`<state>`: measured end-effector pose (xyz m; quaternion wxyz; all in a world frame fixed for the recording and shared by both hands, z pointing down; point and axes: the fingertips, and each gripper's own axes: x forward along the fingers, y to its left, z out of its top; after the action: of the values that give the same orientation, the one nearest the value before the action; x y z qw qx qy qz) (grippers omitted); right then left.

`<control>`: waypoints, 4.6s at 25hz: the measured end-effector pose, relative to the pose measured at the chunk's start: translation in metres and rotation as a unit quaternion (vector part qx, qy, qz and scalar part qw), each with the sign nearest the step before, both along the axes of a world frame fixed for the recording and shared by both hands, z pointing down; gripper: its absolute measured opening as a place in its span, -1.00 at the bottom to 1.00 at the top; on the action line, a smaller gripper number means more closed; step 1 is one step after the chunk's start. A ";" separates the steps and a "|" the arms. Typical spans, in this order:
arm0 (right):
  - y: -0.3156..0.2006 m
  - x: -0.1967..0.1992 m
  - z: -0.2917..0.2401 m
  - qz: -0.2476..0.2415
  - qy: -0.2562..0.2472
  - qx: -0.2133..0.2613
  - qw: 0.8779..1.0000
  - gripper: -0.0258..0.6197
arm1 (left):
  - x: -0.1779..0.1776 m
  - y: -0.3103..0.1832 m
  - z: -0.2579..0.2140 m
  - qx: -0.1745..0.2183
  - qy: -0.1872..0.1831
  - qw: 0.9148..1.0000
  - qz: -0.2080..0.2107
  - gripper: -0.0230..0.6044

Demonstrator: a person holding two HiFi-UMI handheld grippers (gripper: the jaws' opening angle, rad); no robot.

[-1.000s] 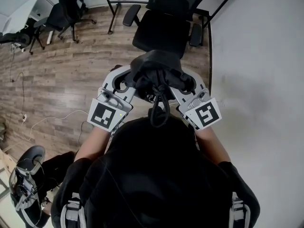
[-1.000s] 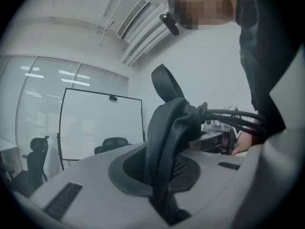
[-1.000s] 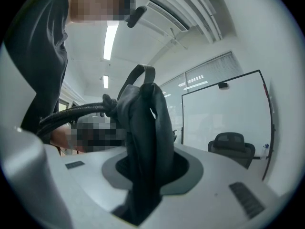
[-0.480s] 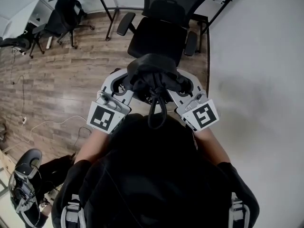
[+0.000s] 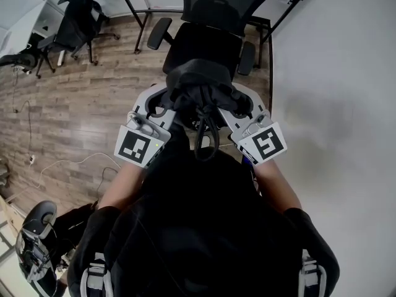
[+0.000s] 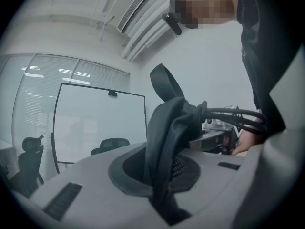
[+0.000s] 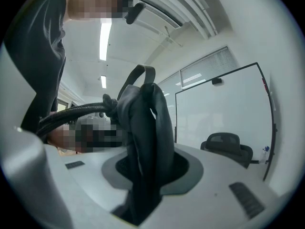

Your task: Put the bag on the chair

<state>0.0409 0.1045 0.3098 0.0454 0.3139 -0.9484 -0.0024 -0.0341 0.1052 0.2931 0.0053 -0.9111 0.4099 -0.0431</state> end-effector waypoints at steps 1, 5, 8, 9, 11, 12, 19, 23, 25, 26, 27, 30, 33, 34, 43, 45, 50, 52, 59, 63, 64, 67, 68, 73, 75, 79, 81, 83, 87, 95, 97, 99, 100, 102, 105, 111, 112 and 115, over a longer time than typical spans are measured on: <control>-0.005 -0.001 0.001 0.002 0.000 -0.001 1.000 -0.60 | -0.001 -0.006 -0.001 0.001 0.001 1.000 0.002 -0.82; -0.031 -0.009 0.005 0.012 0.001 -0.003 1.000 -0.60 | -0.007 -0.034 -0.001 0.004 0.005 1.000 0.014 -0.82; -0.055 -0.016 0.008 0.020 0.002 -0.006 1.000 -0.60 | -0.015 -0.060 0.006 0.002 0.003 1.000 0.025 -0.82; -0.064 -0.019 0.008 0.023 0.002 -0.006 1.000 -0.60 | -0.018 -0.070 0.007 0.002 0.004 1.000 0.029 -0.82; -0.084 -0.026 0.009 0.030 0.005 -0.007 1.000 -0.60 | -0.025 -0.090 0.007 -0.001 0.008 0.999 0.037 -0.82; -0.093 -0.030 0.008 0.034 0.006 -0.008 0.999 -0.60 | -0.029 -0.101 0.007 -0.002 0.007 0.999 0.042 -0.82; -0.167 -0.048 0.000 0.076 0.007 -0.010 0.997 -0.60 | -0.046 -0.178 -0.003 -0.003 0.008 0.997 0.074 -0.82; -0.203 -0.061 0.000 0.100 0.008 -0.015 0.995 -0.60 | -0.058 -0.217 -0.004 -0.005 0.014 0.995 0.096 -0.82; -0.216 -0.067 0.001 0.112 0.010 -0.018 0.993 -0.60 | -0.065 -0.231 -0.004 -0.006 0.017 0.994 0.109 -0.82; -0.222 -0.071 0.001 0.118 0.011 -0.018 0.993 -0.60 | -0.069 -0.238 -0.003 -0.006 0.018 0.993 0.117 -0.82; -0.228 -0.075 0.002 0.123 0.010 -0.019 0.992 -0.60 | -0.072 -0.244 -0.002 -0.006 0.019 0.992 0.124 -0.82; -0.245 -0.086 0.006 0.139 0.009 -0.024 0.990 -0.60 | -0.083 -0.262 0.003 -0.010 0.023 0.990 0.140 -0.82; -0.258 -0.093 0.011 0.155 0.010 -0.030 0.987 -0.60 | -0.090 -0.278 0.007 -0.018 0.025 0.988 0.151 -0.82; -0.262 -0.095 0.013 0.160 0.009 -0.032 0.987 -0.60 | -0.091 -0.282 0.009 -0.020 0.025 0.987 0.155 -0.82; -0.292 -0.100 0.027 0.181 0.001 -0.050 0.982 -0.60 | -0.096 -0.315 0.025 -0.033 0.010 0.984 0.173 -0.82; -0.300 -0.096 0.029 0.183 0.000 -0.050 0.982 -0.60 | -0.092 -0.323 0.027 -0.034 0.011 0.984 0.172 -0.82; -0.328 -0.081 0.037 0.182 0.001 -0.048 0.982 -0.60 | -0.077 -0.352 0.034 -0.025 0.018 0.986 0.166 -0.82; -0.341 -0.074 0.041 0.180 0.002 -0.047 0.983 -0.60 | -0.070 -0.365 0.038 -0.025 0.015 0.986 0.164 -0.82; -0.395 -0.045 0.052 0.176 0.009 -0.050 0.983 -0.60 | -0.042 -0.415 0.048 -0.025 0.009 0.987 0.160 -0.82; -0.425 -0.028 0.065 0.174 0.017 -0.057 0.983 -0.60 | -0.025 -0.444 0.063 -0.029 0.007 0.987 0.157 -0.82; -0.433 -0.023 0.070 0.173 0.021 -0.060 0.983 -0.60 | -0.021 -0.452 0.068 -0.033 0.005 0.987 0.155 -0.82; -0.457 -0.011 0.090 0.172 0.035 -0.069 0.982 -0.60 | -0.009 -0.476 0.087 -0.046 -0.007 0.987 0.153 -0.82; -0.463 -0.008 0.096 0.173 0.038 -0.074 0.981 -0.60 | -0.006 -0.483 0.092 -0.049 -0.010 0.987 0.152 -0.82; -0.492 0.006 0.123 0.175 0.037 -0.091 0.980 -0.60 | 0.010 -0.512 0.113 -0.055 -0.012 0.987 0.151 -0.82; -0.502 0.012 0.134 0.176 0.036 -0.097 0.979 -0.60 | 0.016 -0.522 0.124 -0.059 -0.015 0.987 0.151 -0.82; -0.522 0.023 0.161 0.175 0.038 -0.122 0.976 -0.60 | 0.028 -0.544 0.148 -0.072 -0.028 0.986 0.150 -0.82; -0.532 0.029 0.176 0.174 0.040 -0.138 0.974 -0.59 | 0.034 -0.555 0.163 -0.080 -0.034 0.985 0.149 -0.82; -0.542 0.035 0.191 0.176 0.040 -0.151 0.972 -0.59 | 0.040 -0.565 0.177 -0.089 -0.037 0.984 0.149 -0.82; -0.562 0.045 0.220 0.180 0.038 -0.174 0.967 -0.59 | 0.048 -0.584 0.212 -0.122 -0.050 0.980 0.146 -0.82; -0.598 0.065 0.287 0.182 0.037 -0.230 0.955 -0.60 | 0.071 -0.623 0.272 -0.162 -0.052 0.976 0.137 -0.82; -0.605 0.067 0.304 0.183 0.041 -0.245 0.951 -0.60 | 0.074 -0.631 0.288 -0.178 -0.055 0.973 0.136 -0.82; -0.610 0.067 0.318 0.182 0.043 -0.260 0.947 -0.60 | 0.076 -0.636 0.304 -0.192 -0.058 0.970 0.134 -0.82; -0.613 0.068 0.325 0.181 0.043 -0.266 0.946 -0.60 | 0.078 -0.639 0.311 -0.198 -0.060 0.969 0.133 -0.82; -0.618 0.070 0.339 0.180 0.041 -0.276 0.943 -0.60 | 0.080 -0.643 0.325 -0.207 -0.064 0.967 0.131 -0.82; -0.626 0.073 0.358 0.179 0.038 -0.288 0.940 -0.60 | 0.083 -0.651 0.344 -0.218 -0.069 0.965 0.126 -0.82; -0.642 0.077 0.406 0.176 0.042 -0.323 0.929 -0.60 | 0.087 -0.669 0.391 -0.257 -0.083 0.956 0.115 -0.82; -0.644 0.078 0.414 0.175 0.043 -0.330 0.927 -0.60 | 0.088 -0.671 0.399 -0.263 -0.087 0.954 0.113 -0.82; -0.650 0.080 0.438 0.167 0.043 -0.351 0.920 -0.60 | 0.090 -0.677 0.421 -0.279 -0.095 0.950 0.105 -0.82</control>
<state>0.1213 -0.5453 0.7477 0.1930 0.4316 -0.8193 0.3244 0.0561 -0.5718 0.7142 -0.2057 -0.9060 0.2809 -0.2408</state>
